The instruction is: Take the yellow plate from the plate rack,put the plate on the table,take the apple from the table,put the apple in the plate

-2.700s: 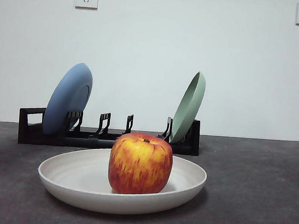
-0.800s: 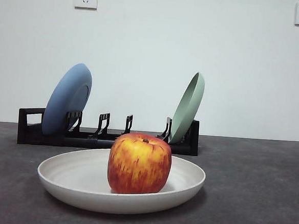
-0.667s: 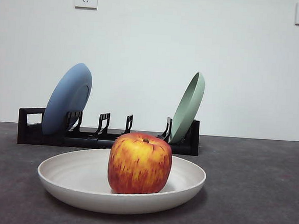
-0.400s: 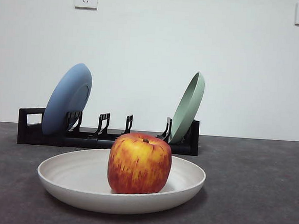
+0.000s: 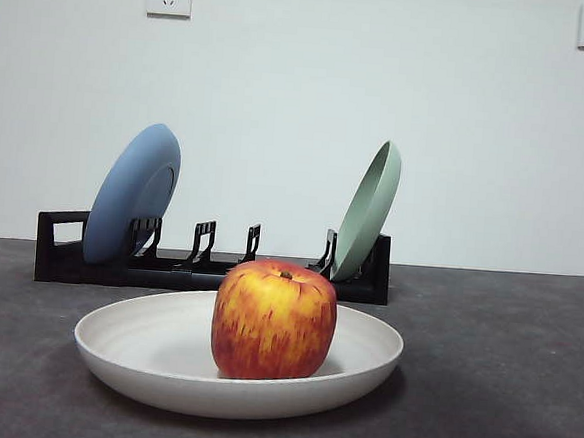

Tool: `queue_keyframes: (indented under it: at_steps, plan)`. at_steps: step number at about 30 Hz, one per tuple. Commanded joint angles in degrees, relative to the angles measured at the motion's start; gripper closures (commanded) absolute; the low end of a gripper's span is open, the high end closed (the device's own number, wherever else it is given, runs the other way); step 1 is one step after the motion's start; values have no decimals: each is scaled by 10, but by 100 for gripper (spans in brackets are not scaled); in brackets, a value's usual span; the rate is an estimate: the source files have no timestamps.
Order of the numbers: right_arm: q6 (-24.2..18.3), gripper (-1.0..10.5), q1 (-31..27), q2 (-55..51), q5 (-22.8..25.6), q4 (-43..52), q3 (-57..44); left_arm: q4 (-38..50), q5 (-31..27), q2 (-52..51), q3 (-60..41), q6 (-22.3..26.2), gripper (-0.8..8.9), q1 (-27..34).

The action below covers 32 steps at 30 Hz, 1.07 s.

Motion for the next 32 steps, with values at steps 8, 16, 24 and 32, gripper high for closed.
queue_keyframes:
  at_steps: [8,16,24,32]
  plan:
    - [55,946,-1,-100,33,30,-176,4,3,0,-6,-3,816,2]
    - [57,946,-1,-111,33,29,-229,4,2,0,-6,-3,817,2]
    - [75,946,0,-111,32,-9,-231,4,2,0,-6,-3,817,2]
    - [74,946,0,-111,35,-9,-231,4,2,0,-6,-3,817,2]
